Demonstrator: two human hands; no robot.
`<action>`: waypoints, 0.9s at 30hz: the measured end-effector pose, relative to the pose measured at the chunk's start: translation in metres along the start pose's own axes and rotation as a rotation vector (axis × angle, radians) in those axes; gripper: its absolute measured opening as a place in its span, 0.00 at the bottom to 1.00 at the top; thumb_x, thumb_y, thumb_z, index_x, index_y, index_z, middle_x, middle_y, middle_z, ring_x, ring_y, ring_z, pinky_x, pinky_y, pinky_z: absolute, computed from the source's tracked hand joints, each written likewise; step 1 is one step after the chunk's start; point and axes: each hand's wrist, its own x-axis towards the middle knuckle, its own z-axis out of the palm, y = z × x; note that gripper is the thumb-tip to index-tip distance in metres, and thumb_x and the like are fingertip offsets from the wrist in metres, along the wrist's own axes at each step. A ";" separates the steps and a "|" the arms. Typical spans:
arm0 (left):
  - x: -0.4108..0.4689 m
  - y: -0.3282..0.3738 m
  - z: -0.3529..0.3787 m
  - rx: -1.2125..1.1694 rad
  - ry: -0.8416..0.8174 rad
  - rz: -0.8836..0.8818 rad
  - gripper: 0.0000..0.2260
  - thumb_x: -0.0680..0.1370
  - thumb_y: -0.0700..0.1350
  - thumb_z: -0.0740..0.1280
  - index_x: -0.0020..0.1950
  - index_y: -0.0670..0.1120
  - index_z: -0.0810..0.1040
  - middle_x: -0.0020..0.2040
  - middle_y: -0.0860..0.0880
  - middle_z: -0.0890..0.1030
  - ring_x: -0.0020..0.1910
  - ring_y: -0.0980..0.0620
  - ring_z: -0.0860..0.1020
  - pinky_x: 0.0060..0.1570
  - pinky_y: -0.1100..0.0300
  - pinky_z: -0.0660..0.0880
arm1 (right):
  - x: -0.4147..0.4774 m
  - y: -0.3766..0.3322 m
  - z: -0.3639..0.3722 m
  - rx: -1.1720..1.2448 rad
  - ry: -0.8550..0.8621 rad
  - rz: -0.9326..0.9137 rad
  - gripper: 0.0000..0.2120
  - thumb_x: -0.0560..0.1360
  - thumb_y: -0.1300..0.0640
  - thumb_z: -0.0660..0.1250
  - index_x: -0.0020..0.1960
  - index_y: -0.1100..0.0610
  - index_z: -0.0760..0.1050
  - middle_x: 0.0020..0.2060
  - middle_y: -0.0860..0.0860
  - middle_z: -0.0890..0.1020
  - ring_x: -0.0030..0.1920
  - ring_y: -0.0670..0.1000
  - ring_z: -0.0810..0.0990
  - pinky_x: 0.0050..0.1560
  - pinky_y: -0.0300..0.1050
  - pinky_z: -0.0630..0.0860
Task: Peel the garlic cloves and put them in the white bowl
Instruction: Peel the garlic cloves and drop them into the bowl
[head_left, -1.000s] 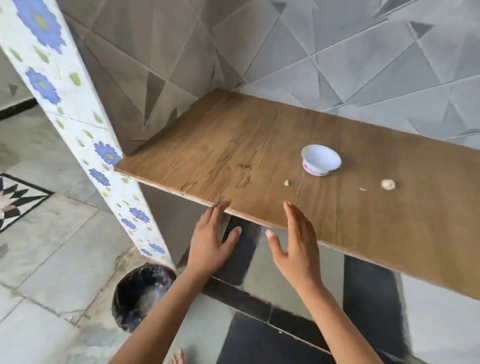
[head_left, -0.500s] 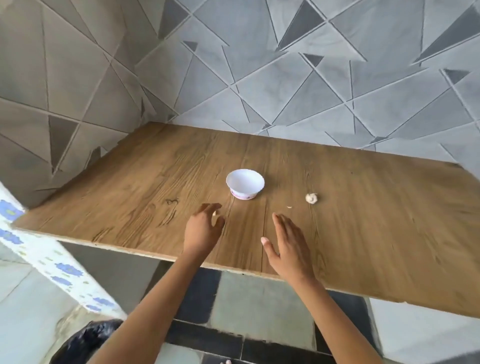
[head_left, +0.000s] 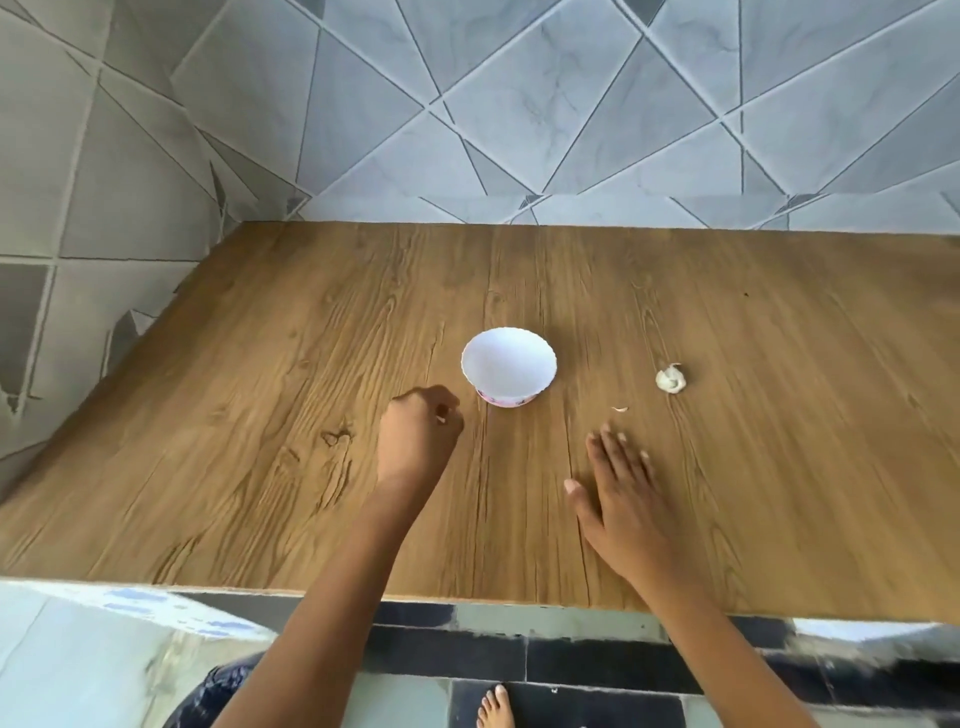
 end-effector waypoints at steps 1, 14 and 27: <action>0.008 0.010 -0.004 -0.042 0.048 0.048 0.07 0.73 0.38 0.68 0.48 0.43 0.83 0.42 0.48 0.83 0.37 0.50 0.79 0.38 0.61 0.74 | 0.000 -0.001 0.001 0.002 0.001 0.004 0.43 0.65 0.32 0.17 0.74 0.53 0.33 0.74 0.49 0.36 0.74 0.49 0.34 0.70 0.46 0.31; 0.087 0.064 0.044 0.638 -0.438 0.197 0.10 0.77 0.43 0.64 0.57 0.45 0.77 0.51 0.49 0.78 0.53 0.48 0.78 0.44 0.62 0.69 | -0.003 -0.007 -0.004 0.049 0.100 0.019 0.39 0.73 0.33 0.25 0.75 0.55 0.44 0.76 0.52 0.48 0.75 0.52 0.44 0.72 0.49 0.39; 0.035 0.121 0.119 0.273 -0.426 0.391 0.06 0.76 0.43 0.64 0.49 0.49 0.81 0.48 0.48 0.82 0.46 0.48 0.81 0.47 0.54 0.79 | 0.004 0.068 -0.024 0.105 0.217 0.156 0.42 0.74 0.33 0.29 0.76 0.56 0.56 0.75 0.54 0.58 0.73 0.48 0.46 0.72 0.47 0.41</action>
